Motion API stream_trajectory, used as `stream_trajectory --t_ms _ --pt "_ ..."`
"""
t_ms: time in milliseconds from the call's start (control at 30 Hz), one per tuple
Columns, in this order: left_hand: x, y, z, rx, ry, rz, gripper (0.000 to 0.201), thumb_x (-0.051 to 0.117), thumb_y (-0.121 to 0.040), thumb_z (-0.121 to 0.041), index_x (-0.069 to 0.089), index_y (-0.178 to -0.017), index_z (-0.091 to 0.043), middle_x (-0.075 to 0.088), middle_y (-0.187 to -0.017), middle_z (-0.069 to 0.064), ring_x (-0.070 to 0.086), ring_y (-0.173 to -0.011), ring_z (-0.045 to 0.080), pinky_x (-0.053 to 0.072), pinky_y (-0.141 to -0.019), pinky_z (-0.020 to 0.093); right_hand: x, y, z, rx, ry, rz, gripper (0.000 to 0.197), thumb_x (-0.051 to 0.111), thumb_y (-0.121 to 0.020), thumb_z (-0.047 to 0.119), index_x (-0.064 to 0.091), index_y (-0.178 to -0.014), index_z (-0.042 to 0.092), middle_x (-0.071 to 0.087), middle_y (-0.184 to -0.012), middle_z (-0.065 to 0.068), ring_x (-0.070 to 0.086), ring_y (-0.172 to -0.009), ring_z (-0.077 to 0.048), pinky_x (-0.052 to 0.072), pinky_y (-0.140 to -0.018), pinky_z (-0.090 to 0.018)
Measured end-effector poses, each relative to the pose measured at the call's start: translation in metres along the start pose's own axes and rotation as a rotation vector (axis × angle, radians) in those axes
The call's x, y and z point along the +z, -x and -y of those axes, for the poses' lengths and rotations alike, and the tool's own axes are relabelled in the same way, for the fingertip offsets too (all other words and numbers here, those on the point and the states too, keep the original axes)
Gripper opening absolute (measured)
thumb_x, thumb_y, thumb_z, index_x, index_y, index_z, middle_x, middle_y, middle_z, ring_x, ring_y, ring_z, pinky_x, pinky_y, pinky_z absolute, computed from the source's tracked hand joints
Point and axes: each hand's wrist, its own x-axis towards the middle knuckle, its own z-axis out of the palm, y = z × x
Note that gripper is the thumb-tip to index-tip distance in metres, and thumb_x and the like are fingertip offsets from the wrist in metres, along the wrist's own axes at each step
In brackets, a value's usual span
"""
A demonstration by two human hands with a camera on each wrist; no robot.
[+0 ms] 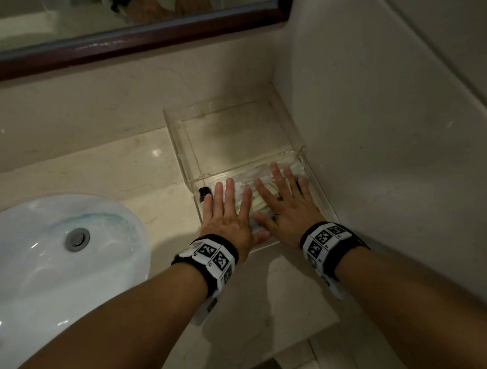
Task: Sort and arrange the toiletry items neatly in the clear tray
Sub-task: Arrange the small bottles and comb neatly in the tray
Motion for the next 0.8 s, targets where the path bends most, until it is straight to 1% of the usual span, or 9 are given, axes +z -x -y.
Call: stream_trajectory --t_ms 67,133,167,200,233,300,400,533,800 --pt "-0.001 0.0 0.001 0.004 0.025 0.003 0.099 0.02 -0.086 -0.082 -0.024 -0.155 -0.025 -0.04 -0.156 0.016 -0.034 -0.145 0.037 -0.012 -0.12 0.055 -0.004 0.004 -0.001 -0.028 -0.079 -0.074 0.08 0.018 -0.088 0.073 -0.017 -0.153 0.041 -0.038 -0.158 -0.002 -0.016 -0.151 -0.032 0.003 -0.122 -0.052" --pt "-0.002 0.001 0.002 0.005 0.049 -0.01 0.103 0.022 -0.084 -0.084 -0.023 -0.155 -0.025 -0.037 -0.158 0.014 -0.032 -0.146 0.035 -0.01 -0.121 0.054 -0.009 0.01 -0.002 -0.01 -0.164 -0.126 0.086 0.031 -0.088 0.07 -0.017 -0.153 0.042 -0.038 -0.158 0.0 0.0 -0.152 -0.036 0.019 -0.119 -0.049" --pt "-0.002 0.002 0.002 0.005 0.053 -0.03 0.105 0.023 -0.083 -0.085 -0.022 -0.156 -0.024 -0.034 -0.16 0.014 -0.03 -0.147 0.035 -0.008 -0.121 0.054 -0.011 0.012 -0.001 0.005 -0.189 -0.148 0.088 0.035 -0.088 0.069 -0.017 -0.153 0.04 -0.037 -0.158 0.001 0.006 -0.152 -0.036 0.024 -0.117 -0.048" --pt "-0.003 0.003 0.002 0.003 0.052 -0.055 0.108 0.025 -0.082 -0.086 -0.021 -0.156 -0.022 -0.032 -0.161 0.013 -0.028 -0.148 0.034 -0.006 -0.122 0.053 -0.013 0.013 -0.001 0.011 -0.195 -0.167 0.09 0.035 -0.088 0.069 -0.017 -0.154 0.037 -0.035 -0.159 0.001 0.007 -0.152 -0.034 0.024 -0.117 -0.048" --pt "-0.003 0.004 0.002 -0.001 0.047 -0.08 0.111 0.026 -0.082 -0.086 -0.02 -0.157 -0.019 -0.03 -0.162 0.013 -0.027 -0.149 0.034 -0.004 -0.122 0.053 -0.013 0.014 -0.001 0.013 -0.181 -0.177 0.091 0.032 -0.088 0.07 -0.017 -0.155 0.031 -0.032 -0.161 0.0 0.002 -0.153 -0.031 0.02 -0.121 -0.048" --pt "-0.002 0.007 0.001 -0.011 0.028 -0.117 0.114 0.023 -0.08 -0.089 -0.018 -0.157 -0.015 -0.027 -0.163 0.012 -0.025 -0.149 0.033 -0.003 -0.123 0.051 -0.011 0.012 0.0 0.029 -0.103 -0.144 0.094 0.02 -0.089 0.072 -0.017 -0.156 0.019 -0.028 -0.162 -0.002 -0.016 -0.152 -0.022 0.006 -0.124 -0.048" --pt "0.001 0.009 0.001 -0.021 0.02 -0.124 0.115 0.013 -0.077 -0.091 -0.016 -0.158 -0.014 -0.025 -0.164 0.012 -0.025 -0.15 0.031 -0.006 -0.123 0.05 -0.007 0.007 0.005 0.059 -0.051 -0.062 0.101 0.007 -0.084 0.078 -0.016 -0.155 0.011 -0.029 -0.161 -0.006 -0.027 -0.148 -0.022 -0.006 -0.124 -0.045" --pt "0.003 0.007 0.002 -0.026 -0.007 -0.113 0.114 0.009 -0.077 -0.09 -0.016 -0.158 -0.013 -0.027 -0.163 0.013 -0.027 -0.149 0.033 -0.006 -0.122 0.053 0.0 0.002 0.006 0.039 -0.024 0.001 0.104 -0.008 -0.076 0.079 -0.017 -0.155 0.012 -0.03 -0.161 -0.008 -0.026 -0.149 -0.022 -0.009 -0.123 -0.044" --pt "0.007 0.005 0.001 -0.028 -0.051 -0.115 0.109 0.007 -0.082 -0.086 -0.018 -0.157 -0.012 -0.03 -0.161 0.015 -0.028 -0.148 0.034 -0.008 -0.121 0.054 0.005 0.003 0.008 0.056 0.002 -0.039 0.098 -0.009 -0.08 0.075 -0.01 -0.157 0.015 -0.016 -0.165 -0.004 -0.018 -0.152 -0.019 -0.01 -0.122 -0.043"
